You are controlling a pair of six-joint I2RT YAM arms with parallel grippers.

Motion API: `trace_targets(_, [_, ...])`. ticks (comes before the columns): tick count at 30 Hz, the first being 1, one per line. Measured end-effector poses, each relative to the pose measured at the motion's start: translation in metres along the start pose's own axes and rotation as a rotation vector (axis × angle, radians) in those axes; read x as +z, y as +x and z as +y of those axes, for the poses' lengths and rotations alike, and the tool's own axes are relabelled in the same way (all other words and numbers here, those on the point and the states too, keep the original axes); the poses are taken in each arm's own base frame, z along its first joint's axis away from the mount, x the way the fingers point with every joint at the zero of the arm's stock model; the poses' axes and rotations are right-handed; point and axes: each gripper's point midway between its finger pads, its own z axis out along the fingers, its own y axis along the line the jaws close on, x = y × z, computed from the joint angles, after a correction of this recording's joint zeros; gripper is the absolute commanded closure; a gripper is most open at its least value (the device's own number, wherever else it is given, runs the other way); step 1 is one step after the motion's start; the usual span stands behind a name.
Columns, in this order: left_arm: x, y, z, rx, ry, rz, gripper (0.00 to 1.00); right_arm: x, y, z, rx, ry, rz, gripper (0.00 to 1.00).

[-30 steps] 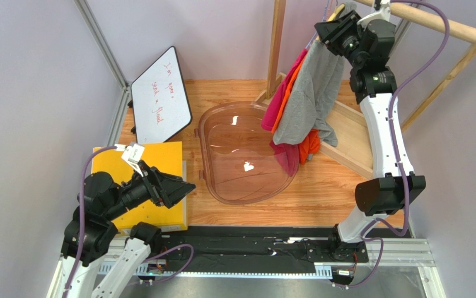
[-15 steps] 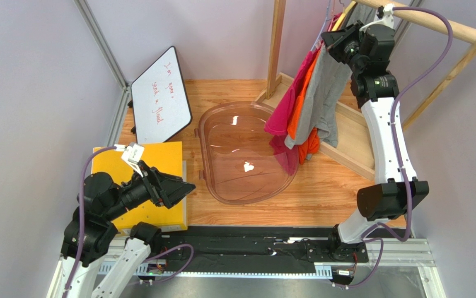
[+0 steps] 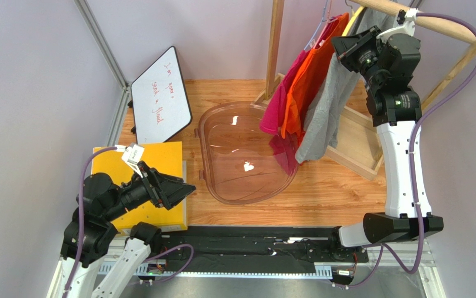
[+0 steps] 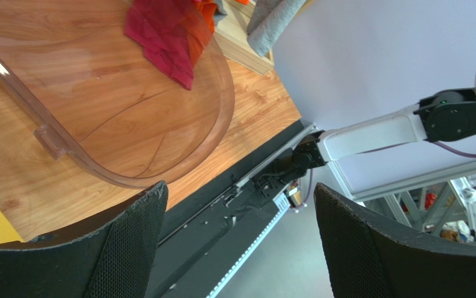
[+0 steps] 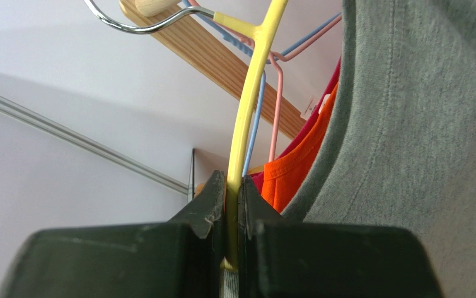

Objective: Remove the t-shirt from the hanger

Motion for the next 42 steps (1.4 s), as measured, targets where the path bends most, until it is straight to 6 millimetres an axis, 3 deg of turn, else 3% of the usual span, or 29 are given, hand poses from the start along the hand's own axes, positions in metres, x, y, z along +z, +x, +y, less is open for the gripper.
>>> trace_targets(11, [0.006,-0.003,-0.019,-0.026,0.129,-0.006,0.14,-0.003,0.015,0.008,0.074,-0.064,0.093,1.0])
trace_targets(15, [0.017,-0.001,-0.019,-0.057,0.163,0.017,0.14,-0.029,0.021,0.008,0.068,-0.064,0.1,1.0])
trace_targets(20, [0.038,-0.004,-0.032,-0.054,0.233,0.077,0.14,-0.081,0.025,0.01,0.042,-0.068,0.08,1.0])
trace_targets(23, [0.06,0.003,-0.049,-0.044,0.269,0.164,0.14,-0.113,0.032,0.007,0.03,-0.066,0.068,1.0])
trace_targets(26, [0.083,0.007,-0.08,0.005,0.32,0.226,0.13,-0.141,0.04,0.002,0.024,-0.052,0.071,1.0])
trace_targets(32, [0.124,0.007,-0.137,0.121,0.418,0.235,0.05,-0.18,0.046,0.004,0.017,-0.049,0.076,1.0])
trace_targets(37, [0.156,0.001,-0.191,0.231,0.506,0.175,0.04,-0.203,0.048,0.006,0.02,-0.058,0.07,1.0])
trace_targets(42, [0.198,0.009,-0.207,0.316,0.484,0.155,0.05,-0.207,0.077,-0.014,0.092,-0.032,0.117,1.0])
